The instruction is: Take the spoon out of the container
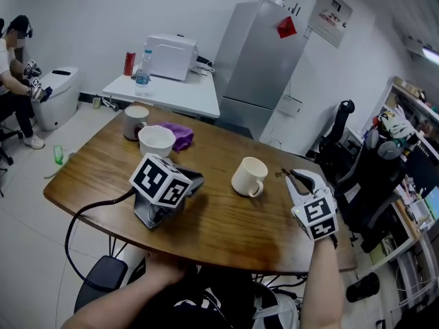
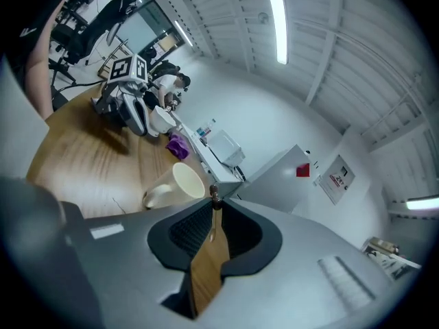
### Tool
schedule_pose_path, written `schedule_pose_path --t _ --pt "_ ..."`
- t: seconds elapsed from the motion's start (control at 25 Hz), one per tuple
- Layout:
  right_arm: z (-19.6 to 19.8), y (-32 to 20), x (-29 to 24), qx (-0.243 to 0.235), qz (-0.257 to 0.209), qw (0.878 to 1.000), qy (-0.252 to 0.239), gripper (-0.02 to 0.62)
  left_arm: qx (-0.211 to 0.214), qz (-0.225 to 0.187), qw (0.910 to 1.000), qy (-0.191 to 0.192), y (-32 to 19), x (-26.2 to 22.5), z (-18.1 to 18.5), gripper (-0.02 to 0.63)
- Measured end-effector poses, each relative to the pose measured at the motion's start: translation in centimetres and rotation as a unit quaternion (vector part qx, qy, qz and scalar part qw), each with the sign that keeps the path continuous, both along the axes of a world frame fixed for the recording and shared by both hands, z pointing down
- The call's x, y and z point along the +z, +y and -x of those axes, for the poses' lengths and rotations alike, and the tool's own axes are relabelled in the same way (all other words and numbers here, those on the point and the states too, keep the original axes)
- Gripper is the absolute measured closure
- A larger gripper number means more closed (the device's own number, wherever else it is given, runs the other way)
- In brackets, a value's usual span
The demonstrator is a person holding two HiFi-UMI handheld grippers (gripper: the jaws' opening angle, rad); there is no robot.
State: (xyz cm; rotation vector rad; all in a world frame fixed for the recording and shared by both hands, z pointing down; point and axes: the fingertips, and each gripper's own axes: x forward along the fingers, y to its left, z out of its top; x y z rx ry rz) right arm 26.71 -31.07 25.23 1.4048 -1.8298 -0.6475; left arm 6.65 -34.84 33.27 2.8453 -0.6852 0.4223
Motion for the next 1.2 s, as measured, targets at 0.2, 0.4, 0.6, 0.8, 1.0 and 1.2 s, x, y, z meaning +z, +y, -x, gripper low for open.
schedule_pose_path --t 0.2,0.4,0.6,0.8,1.0,1.2 --pt "-2.4 0.0 2.0 0.029 0.015 0.999 -0.005 0.55 0.0 0.0 1.0 0.0 0.0 0.0 0.1 0.584" --pt "-3.5 0.2 3.1 0.04 0.024 0.999 -0.01 0.549 0.0 0.0 1.0 0.0 0.0 0.0 0.0 0.584" --pt "-3.9 0.1 3.9 0.047 0.031 0.998 -0.009 0.549 0.0 0.001 1.0 0.0 -0.1 0.0 0.1 0.584" --pt "-4.2 0.4 5.2 0.047 0.052 0.997 0.012 0.549 -0.001 0.0 1.0 0.0 -0.1 0.0 0.0 0.584" --pt "-4.0 1.0 8.0 0.036 0.12 0.989 0.079 0.545 0.0 0.0 1.0 0.0 -0.1 -0.1 0.1 0.584" --pt "-4.2 1.6 10.0 0.041 0.186 0.975 0.115 0.539 -0.001 0.0 1.0 0.0 -0.1 -0.1 0.0 0.584"
